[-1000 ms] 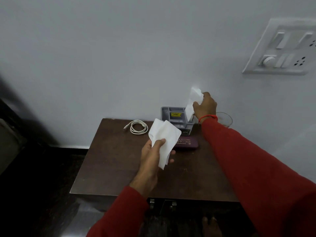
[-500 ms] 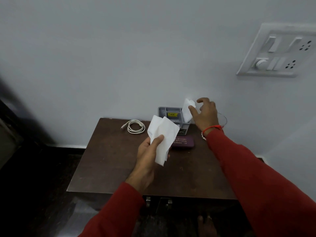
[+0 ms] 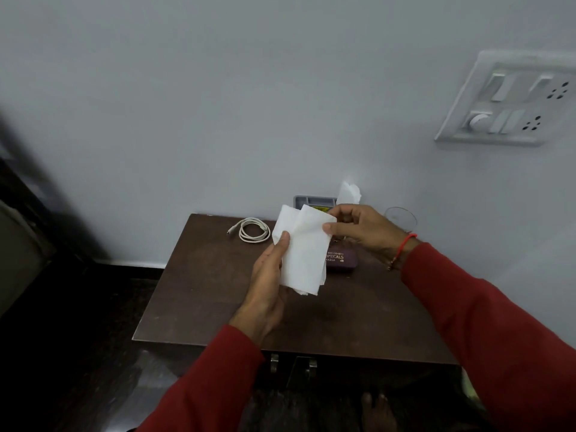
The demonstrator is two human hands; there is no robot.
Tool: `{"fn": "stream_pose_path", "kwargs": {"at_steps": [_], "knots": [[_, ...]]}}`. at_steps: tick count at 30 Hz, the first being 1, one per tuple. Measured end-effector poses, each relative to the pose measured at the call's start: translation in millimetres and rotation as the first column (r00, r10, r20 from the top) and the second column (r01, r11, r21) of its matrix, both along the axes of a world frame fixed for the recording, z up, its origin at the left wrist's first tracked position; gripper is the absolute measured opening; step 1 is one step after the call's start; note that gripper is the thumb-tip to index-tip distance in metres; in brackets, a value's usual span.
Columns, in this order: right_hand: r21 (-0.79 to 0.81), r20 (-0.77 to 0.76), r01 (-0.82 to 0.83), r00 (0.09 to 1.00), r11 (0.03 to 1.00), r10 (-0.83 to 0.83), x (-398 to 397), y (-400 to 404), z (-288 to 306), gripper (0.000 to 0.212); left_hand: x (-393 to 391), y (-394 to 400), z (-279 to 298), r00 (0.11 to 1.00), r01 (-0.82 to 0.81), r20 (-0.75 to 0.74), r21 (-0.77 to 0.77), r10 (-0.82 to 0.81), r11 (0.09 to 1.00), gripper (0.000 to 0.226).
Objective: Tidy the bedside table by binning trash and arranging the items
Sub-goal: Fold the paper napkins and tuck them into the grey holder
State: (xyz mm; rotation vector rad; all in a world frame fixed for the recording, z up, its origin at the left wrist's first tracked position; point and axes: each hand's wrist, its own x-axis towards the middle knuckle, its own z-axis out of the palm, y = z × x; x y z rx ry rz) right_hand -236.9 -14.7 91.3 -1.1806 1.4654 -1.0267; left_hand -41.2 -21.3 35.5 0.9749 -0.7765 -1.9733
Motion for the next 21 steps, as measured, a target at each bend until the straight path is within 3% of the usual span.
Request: {"fn": "stream_pose_path", "kwargs": {"at_steps": [3, 8, 13, 17, 21], "knots": [[0.034, 0.143, 0.072, 0.987, 0.997, -0.076, 3, 0, 2, 0.007, 3, -3, -1, 1.000, -0.014, 0.024, 0.032, 0.013, 0.999, 0.043], [0.022, 0.262, 0.153, 0.953, 0.988, -0.153, 4, -1, 2, 0.020, 3, 0, 2, 0.993, -0.083, 0.081, 0.016, 0.081, 0.996, 0.019], [0.037, 0.018, -0.021, 1.000, 0.999, 0.021, -5, -10, 9, 0.024, 2, -1, -3, 0.984, -0.134, 0.116, 0.002, 0.132, 0.991, 0.016], [-0.162, -0.141, 0.137, 0.977, 0.977, -0.160, -27, -45, 33, 0.016, 3, -5, -11, 0.970, -0.188, 0.161, 0.007, 0.185, 0.982, 0.012], [-0.282, -0.442, 0.212, 0.837, 0.936, -0.323, -45, -85, 45, 0.015, 2, -9, -17, 0.969, -0.181, 0.172, 0.006, 0.178, 0.983, 0.013]]}}
